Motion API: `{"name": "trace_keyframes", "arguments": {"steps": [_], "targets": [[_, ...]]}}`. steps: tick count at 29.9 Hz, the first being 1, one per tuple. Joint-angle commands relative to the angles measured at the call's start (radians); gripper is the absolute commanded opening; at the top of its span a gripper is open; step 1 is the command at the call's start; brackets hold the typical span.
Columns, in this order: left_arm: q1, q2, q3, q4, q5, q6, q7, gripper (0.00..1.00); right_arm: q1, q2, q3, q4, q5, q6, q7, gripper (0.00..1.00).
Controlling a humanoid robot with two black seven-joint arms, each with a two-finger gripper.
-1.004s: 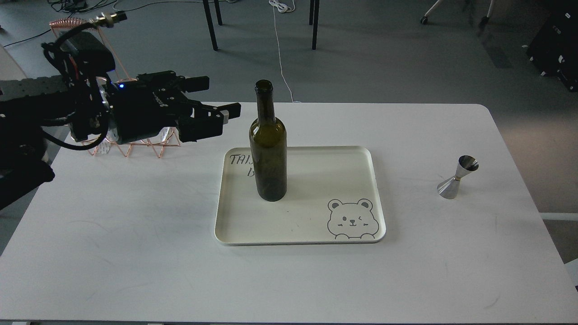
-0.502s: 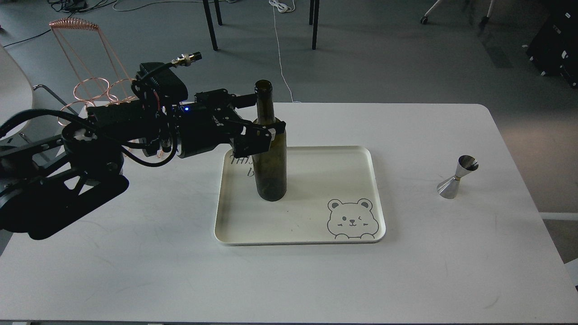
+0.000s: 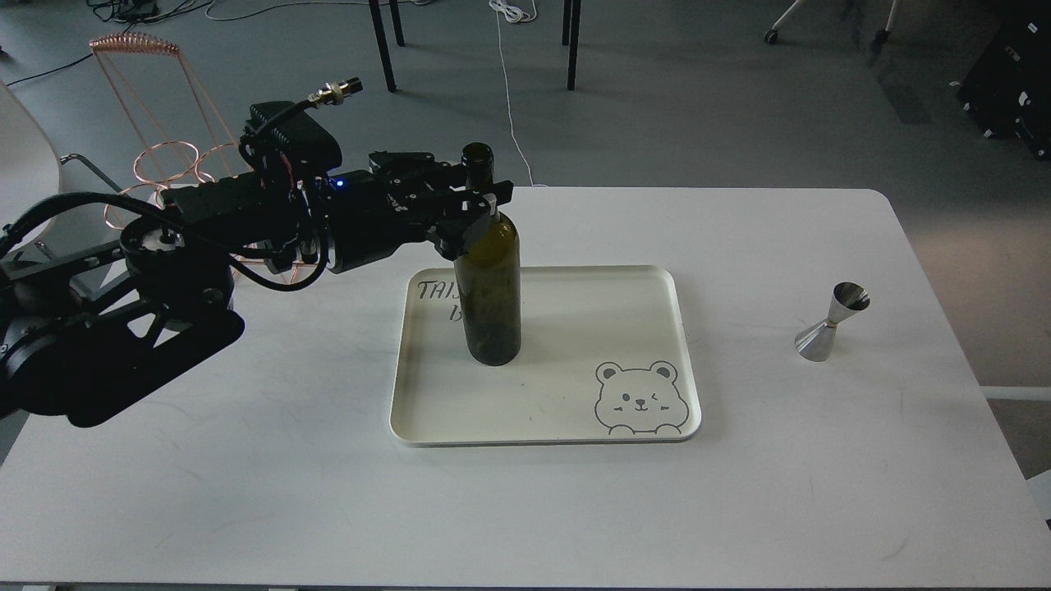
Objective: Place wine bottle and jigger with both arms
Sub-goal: 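Reach the left gripper to the green wine bottle and grasp its neck, then lift the bottle with the left gripper and carry it over the copper rack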
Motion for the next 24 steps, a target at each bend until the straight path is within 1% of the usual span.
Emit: {"name": "trace_keyframes", "arguments": {"steps": [1,4,6,8,15,17,20,24], "targets": [[-0.003,0.014,-0.009,-0.008,-0.004,0.000,0.000,0.25,-0.001,-0.001,0.000,-0.002,0.000,0.000,0.000,0.96],[-0.003,0.043,-0.052,-0.028,-0.021,0.018,-0.009,0.24,-0.001,-0.003,0.000,-0.002,0.000,0.000,0.000,0.96],[-0.003,0.061,-0.106,-0.046,-0.082,0.023,-0.003,0.24,-0.001,-0.003,0.000,-0.002,-0.003,0.000,0.000,0.96],[-0.004,0.106,-0.138,-0.046,-0.151,0.022,0.000,0.24,-0.001,-0.006,0.000,-0.004,-0.003,0.000,0.000,0.96],[-0.045,0.337,-0.140,-0.035,-0.242,0.017,-0.015,0.23,-0.001,-0.012,0.000,-0.002,0.000,0.000,0.000,0.96],[-0.070,0.379,-0.135,-0.014,-0.243,0.017,-0.029,0.23,-0.001,-0.012,0.000,0.000,0.000,-0.002,0.000,0.96],[-0.113,0.408,-0.126,0.044,-0.245,0.015,-0.053,0.21,-0.001,-0.006,0.000,0.001,0.000,-0.005,0.000,0.96],[-0.141,0.410,-0.123,0.135,-0.239,0.015,-0.055,0.21,0.003,-0.003,0.000,0.001,0.000,-0.006,0.000,0.96]]}}
